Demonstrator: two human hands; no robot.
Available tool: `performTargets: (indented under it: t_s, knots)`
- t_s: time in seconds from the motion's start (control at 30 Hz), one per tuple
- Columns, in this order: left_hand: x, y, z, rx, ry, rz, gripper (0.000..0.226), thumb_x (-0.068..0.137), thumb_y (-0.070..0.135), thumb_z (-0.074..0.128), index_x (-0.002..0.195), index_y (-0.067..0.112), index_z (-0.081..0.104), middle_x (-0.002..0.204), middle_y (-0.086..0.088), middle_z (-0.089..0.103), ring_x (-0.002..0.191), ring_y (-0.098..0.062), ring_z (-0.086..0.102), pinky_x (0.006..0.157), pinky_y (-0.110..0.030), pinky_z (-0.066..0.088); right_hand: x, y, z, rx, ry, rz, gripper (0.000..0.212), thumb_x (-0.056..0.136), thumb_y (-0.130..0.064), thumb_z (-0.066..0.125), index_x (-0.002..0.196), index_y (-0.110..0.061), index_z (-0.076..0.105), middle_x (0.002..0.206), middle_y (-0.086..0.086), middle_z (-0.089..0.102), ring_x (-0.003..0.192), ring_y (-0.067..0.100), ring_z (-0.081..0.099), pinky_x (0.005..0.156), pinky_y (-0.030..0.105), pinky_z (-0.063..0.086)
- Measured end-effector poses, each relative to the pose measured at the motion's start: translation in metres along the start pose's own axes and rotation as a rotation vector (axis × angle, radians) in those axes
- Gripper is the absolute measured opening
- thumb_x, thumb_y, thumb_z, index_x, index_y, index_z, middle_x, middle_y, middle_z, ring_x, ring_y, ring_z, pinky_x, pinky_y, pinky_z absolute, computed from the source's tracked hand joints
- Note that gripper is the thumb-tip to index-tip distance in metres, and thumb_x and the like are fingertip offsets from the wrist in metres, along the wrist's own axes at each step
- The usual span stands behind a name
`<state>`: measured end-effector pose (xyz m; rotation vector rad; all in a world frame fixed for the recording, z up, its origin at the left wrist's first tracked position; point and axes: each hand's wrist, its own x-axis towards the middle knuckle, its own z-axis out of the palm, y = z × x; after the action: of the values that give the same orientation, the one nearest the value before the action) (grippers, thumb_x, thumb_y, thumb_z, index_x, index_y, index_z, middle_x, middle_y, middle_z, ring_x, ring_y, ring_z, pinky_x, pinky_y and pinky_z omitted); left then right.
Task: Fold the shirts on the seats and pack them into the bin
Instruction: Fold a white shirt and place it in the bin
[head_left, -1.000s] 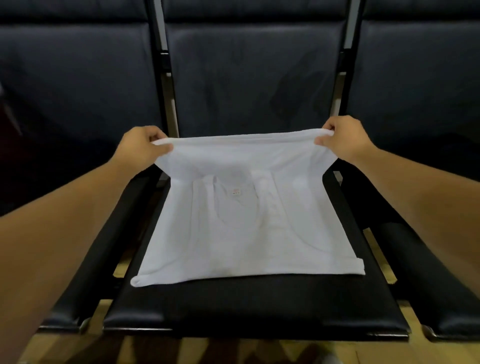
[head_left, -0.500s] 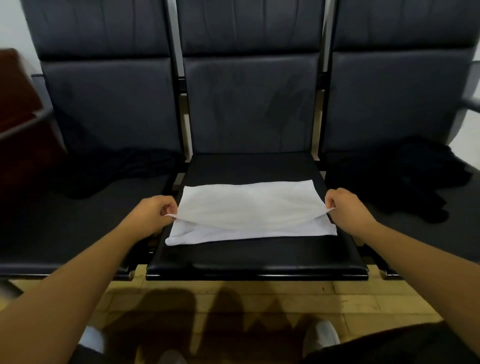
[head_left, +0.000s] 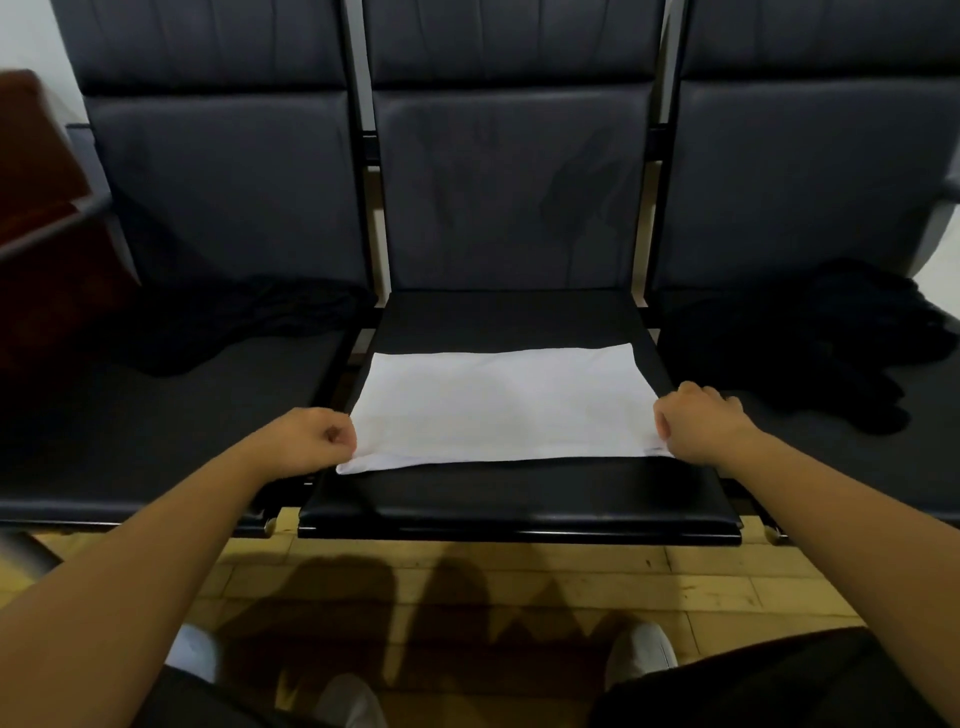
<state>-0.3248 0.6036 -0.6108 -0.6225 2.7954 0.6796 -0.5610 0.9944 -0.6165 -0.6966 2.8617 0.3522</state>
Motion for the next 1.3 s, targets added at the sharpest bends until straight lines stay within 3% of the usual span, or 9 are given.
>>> performTargets:
  t_s: [0.27,0.4,0.5,0.73,0.83,0.9,1.03,1.17,1.3]
  knots:
    - [0.041,0.014,0.015,-0.23,0.245,-0.343,0.043,0.093,0.046,0.066,0.081,0.005,0.057,0.076,-0.014,0.059,0.067,-0.023,0.057,0.056,-0.03,0.038,0.005,-0.066,-0.006,0.572,0.184,-0.077,0.046,0.099,-0.03,0.054,0.138,-0.006,0.048,0.138,0.018,0.045,0.117,0.035,0.054,0.098,0.04,0.048]
    - [0.058,0.024,0.023,-0.194,0.193,-0.476,0.08,0.084,0.061,0.069,0.132,0.0,0.048,0.141,-0.026,0.044,0.124,-0.041,0.05,0.099,-0.047,0.047,0.012,-0.106,0.008,0.552,0.192,-0.148,0.062,0.103,-0.045,0.045,0.153,-0.012,0.031,0.159,0.018,0.027,0.145,0.034,0.031,0.117,0.043,0.03]
    - [0.061,0.032,0.028,-0.126,0.209,-0.477,0.085,0.086,0.057,0.07,0.141,0.0,0.039,0.147,-0.024,0.038,0.134,-0.041,0.04,0.106,-0.046,0.04,0.018,-0.123,0.026,0.369,0.104,-0.203,0.064,0.104,-0.052,0.033,0.158,-0.02,0.02,0.166,0.017,0.011,0.153,0.033,0.013,0.123,0.049,0.015]
    - [0.065,0.038,0.03,-0.163,0.136,-0.336,0.036,0.092,0.036,0.071,0.083,0.005,0.056,0.087,-0.006,0.06,0.086,-0.025,0.06,0.071,-0.029,0.041,0.029,-0.121,0.04,0.209,0.045,-0.216,0.064,0.101,-0.064,0.011,0.159,-0.042,-0.003,0.168,0.004,-0.019,0.154,0.028,-0.018,0.122,0.057,-0.011]
    - [0.062,0.036,0.02,-0.378,0.109,-0.362,0.023,0.093,0.025,0.071,0.086,0.006,0.061,0.098,-0.01,0.064,0.092,-0.026,0.061,0.081,-0.034,0.048,0.029,-0.121,0.041,0.189,0.032,-0.241,0.063,0.101,-0.064,0.008,0.158,-0.043,-0.008,0.167,0.001,-0.023,0.154,0.028,-0.02,0.121,0.058,-0.012]
    - [0.052,0.031,0.01,-0.684,0.072,-0.425,0.024,0.093,0.016,0.071,0.11,-0.001,0.066,0.112,-0.015,0.069,0.103,-0.033,0.066,0.09,-0.043,0.055,0.029,-0.125,0.039,0.198,0.029,-0.265,0.063,0.101,-0.064,0.009,0.159,-0.042,-0.008,0.167,-0.001,-0.022,0.154,0.028,-0.02,0.121,0.058,-0.011]
    - [0.02,0.034,-0.015,-1.082,0.0,-0.41,0.023,0.092,0.012,0.068,0.112,0.001,0.066,0.09,-0.013,0.078,0.073,-0.027,0.076,0.055,-0.032,0.059,0.021,-0.153,0.033,0.276,-0.009,-0.276,0.063,0.103,-0.06,0.014,0.16,-0.04,-0.003,0.167,0.001,-0.02,0.154,0.03,-0.018,0.122,0.058,-0.011]
    - [0.006,0.048,-0.033,-1.221,0.048,-0.219,0.03,0.091,0.012,0.067,0.121,0.008,0.067,0.11,-0.015,0.075,0.093,-0.03,0.075,0.076,-0.041,0.06,0.004,-0.192,0.013,0.478,-0.159,-0.31,0.063,0.102,-0.054,0.033,0.16,-0.039,0.012,0.168,-0.001,-0.015,0.154,0.03,-0.017,0.121,0.058,-0.012]
    - [0.011,0.086,-0.031,-1.201,0.002,-0.091,0.038,0.093,0.007,0.064,0.13,-0.001,0.059,0.12,-0.022,0.068,0.104,-0.032,0.07,0.079,-0.038,0.058,-0.003,-0.195,-0.016,0.97,-0.287,-0.248,0.045,0.104,-0.041,0.043,0.143,-0.02,0.051,0.155,0.006,0.04,0.143,0.03,0.034,0.119,0.046,0.024]
